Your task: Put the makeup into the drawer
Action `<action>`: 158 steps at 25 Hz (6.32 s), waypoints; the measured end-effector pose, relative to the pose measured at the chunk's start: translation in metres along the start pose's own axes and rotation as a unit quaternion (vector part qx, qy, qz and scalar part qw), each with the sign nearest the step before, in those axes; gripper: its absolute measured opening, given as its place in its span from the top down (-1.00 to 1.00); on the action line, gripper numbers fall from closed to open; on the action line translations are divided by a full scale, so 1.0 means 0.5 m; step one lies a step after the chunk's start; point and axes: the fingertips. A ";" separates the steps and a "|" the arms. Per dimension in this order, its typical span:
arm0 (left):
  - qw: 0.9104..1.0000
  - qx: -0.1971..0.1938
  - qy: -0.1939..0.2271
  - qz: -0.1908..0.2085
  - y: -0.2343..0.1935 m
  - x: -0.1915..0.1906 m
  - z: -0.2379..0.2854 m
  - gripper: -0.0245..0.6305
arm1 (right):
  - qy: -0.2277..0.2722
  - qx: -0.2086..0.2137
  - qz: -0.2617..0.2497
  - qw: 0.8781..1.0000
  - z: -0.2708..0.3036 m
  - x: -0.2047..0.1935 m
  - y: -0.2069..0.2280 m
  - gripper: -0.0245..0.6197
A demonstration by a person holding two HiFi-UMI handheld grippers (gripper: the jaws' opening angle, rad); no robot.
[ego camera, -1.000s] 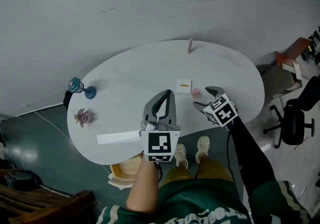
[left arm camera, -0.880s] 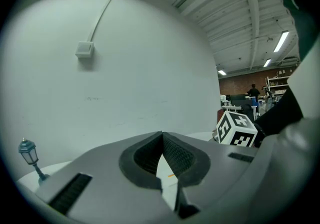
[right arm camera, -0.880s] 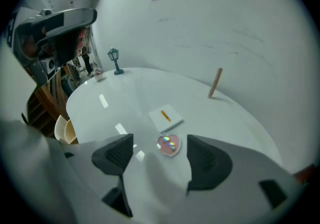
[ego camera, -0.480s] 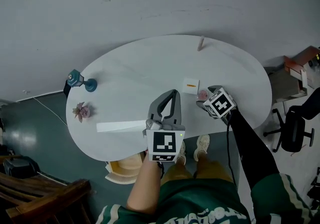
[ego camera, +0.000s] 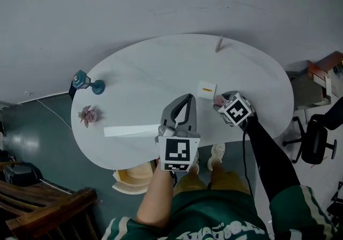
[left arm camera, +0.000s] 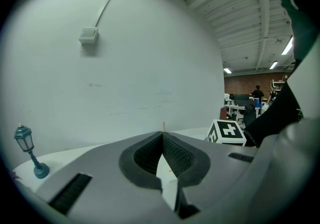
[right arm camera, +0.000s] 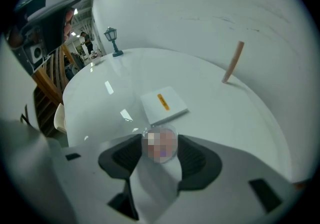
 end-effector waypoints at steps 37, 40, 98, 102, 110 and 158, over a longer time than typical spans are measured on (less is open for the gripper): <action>0.995 0.037 0.095 0.024 0.069 0.230 -0.023 0.93 | 0.412 -0.295 0.139 0.851 -0.612 0.101 0.132 0.20; 0.994 0.061 0.091 0.029 0.062 0.229 -0.031 0.93 | 0.419 -0.273 0.125 0.857 -0.604 0.121 0.136 0.20; 0.875 0.482 0.044 -0.002 -0.430 -0.185 -1.106 0.93 | 0.270 0.275 -0.335 0.860 -0.057 0.475 -1.167 0.20; 0.873 0.486 0.041 -0.016 -0.442 -0.238 -1.129 0.93 | 0.202 0.307 -0.384 0.847 0.040 0.394 -1.233 0.20; 0.874 0.485 0.014 -0.040 -0.454 -0.345 -1.157 0.93 | 0.097 0.302 -0.431 0.845 0.225 0.287 -1.269 0.20; 0.845 0.518 0.030 -0.128 -0.488 -0.398 -1.201 0.93 | 0.118 0.283 -0.388 0.869 0.259 0.296 -1.284 0.11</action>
Point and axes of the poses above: the fingertips, and each gripper's own axes: z forward along the fingers, y to its right, x out of its top, and after that the axes turned 7 degrees about -z, right-handed
